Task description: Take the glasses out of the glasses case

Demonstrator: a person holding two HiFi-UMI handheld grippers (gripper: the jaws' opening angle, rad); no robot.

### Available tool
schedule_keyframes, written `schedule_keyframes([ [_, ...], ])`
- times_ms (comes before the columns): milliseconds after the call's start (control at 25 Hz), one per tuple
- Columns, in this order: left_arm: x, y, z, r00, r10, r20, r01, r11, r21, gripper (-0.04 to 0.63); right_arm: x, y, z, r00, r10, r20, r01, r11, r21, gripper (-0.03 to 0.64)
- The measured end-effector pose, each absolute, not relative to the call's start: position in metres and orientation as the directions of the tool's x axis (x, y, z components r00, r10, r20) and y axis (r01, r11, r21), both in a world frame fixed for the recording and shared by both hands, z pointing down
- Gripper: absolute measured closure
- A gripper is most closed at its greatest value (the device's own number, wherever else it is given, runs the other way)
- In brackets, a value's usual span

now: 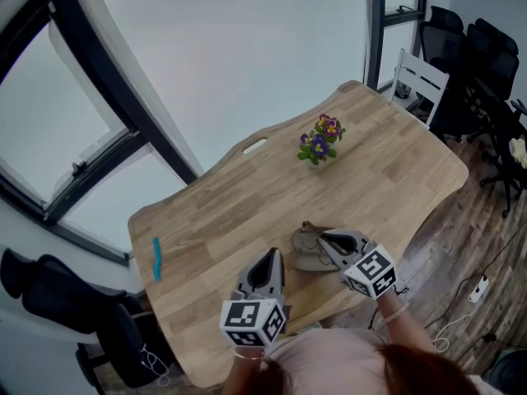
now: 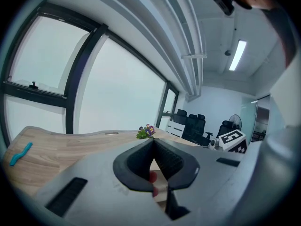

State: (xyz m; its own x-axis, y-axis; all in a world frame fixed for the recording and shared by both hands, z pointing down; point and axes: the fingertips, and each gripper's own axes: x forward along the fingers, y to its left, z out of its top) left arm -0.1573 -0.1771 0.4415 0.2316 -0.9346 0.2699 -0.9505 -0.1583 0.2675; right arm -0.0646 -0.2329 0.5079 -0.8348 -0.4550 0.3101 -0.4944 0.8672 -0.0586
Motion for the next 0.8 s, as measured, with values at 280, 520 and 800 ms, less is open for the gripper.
schedule_keyframes([
  [280,-0.153,-0.175,0.433,0.236,-0.938,0.254,-0.954,-0.175,0.242,0.595,-0.06,-0.23,0.48,-0.838,-0.492,0.237,-0.52,0.851,-0.073,0.604],
  [520,-0.147,-0.174,0.426,0.231,-0.943,0.241,-0.961,-0.183,0.205,0.594,-0.052,-0.226,0.464,-0.832,-0.518,0.199,-0.54,0.838,-0.074,0.604],
  [800,-0.137,-0.168,0.417,0.232,-0.947,0.224,-0.962,-0.19,0.194,0.595,-0.039,-0.218,0.447,-0.826,-0.542,0.155,-0.557,0.826,-0.085,0.604],
])
